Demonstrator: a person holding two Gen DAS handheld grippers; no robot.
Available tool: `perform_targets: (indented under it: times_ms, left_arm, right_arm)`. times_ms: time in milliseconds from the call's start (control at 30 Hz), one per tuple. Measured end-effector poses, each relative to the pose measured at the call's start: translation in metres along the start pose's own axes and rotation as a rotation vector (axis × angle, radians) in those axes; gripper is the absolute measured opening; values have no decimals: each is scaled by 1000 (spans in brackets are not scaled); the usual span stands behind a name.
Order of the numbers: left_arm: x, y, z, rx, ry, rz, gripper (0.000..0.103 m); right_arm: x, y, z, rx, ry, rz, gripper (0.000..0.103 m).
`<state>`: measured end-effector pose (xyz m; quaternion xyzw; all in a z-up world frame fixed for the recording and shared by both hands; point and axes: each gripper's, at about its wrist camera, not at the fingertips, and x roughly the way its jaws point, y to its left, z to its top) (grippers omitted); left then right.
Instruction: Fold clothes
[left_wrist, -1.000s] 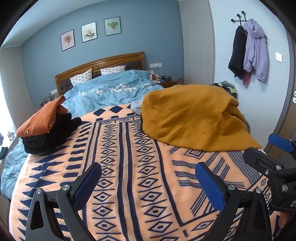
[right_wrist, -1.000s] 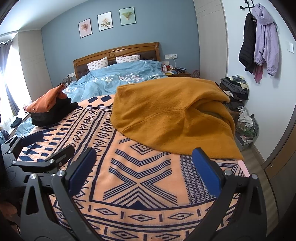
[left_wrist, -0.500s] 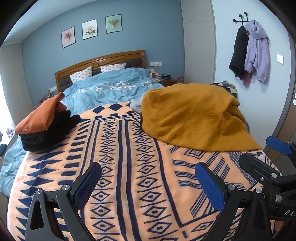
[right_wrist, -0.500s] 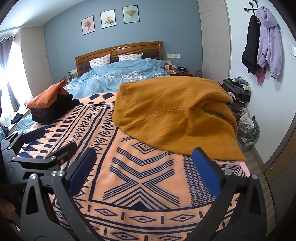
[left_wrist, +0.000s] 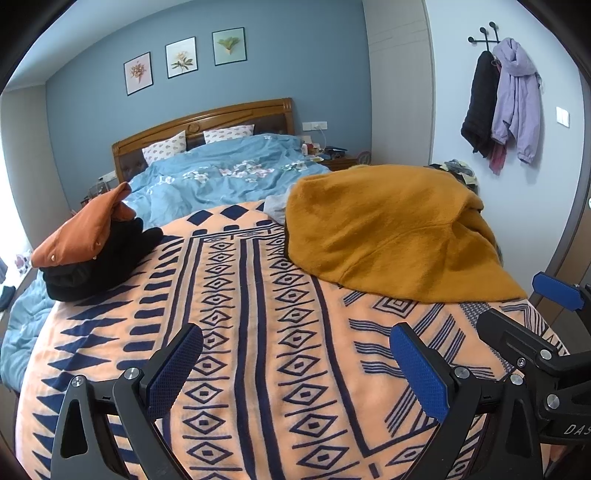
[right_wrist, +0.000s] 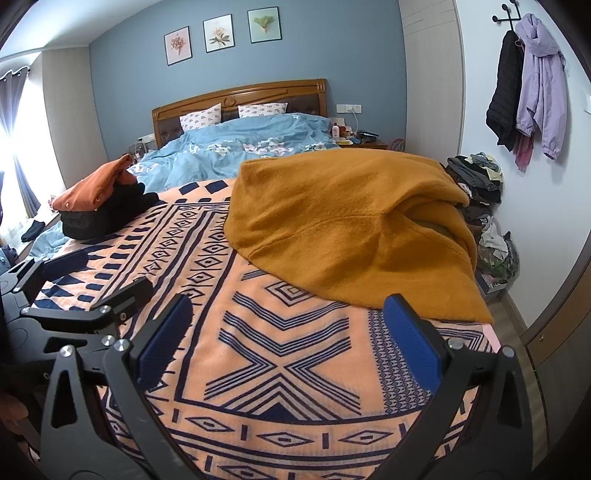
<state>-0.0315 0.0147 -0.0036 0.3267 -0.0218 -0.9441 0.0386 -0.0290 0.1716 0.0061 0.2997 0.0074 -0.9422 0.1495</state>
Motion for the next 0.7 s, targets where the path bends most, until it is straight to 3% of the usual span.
perform_targets:
  times_ms: [433, 700]
  left_arm:
    - [18, 12, 7, -13, 24, 8, 103]
    - [42, 37, 11, -39, 67, 40, 103]
  right_arm:
    - [28, -4, 6, -33, 46, -19, 103]
    - [96, -5, 14, -126, 184, -57, 103]
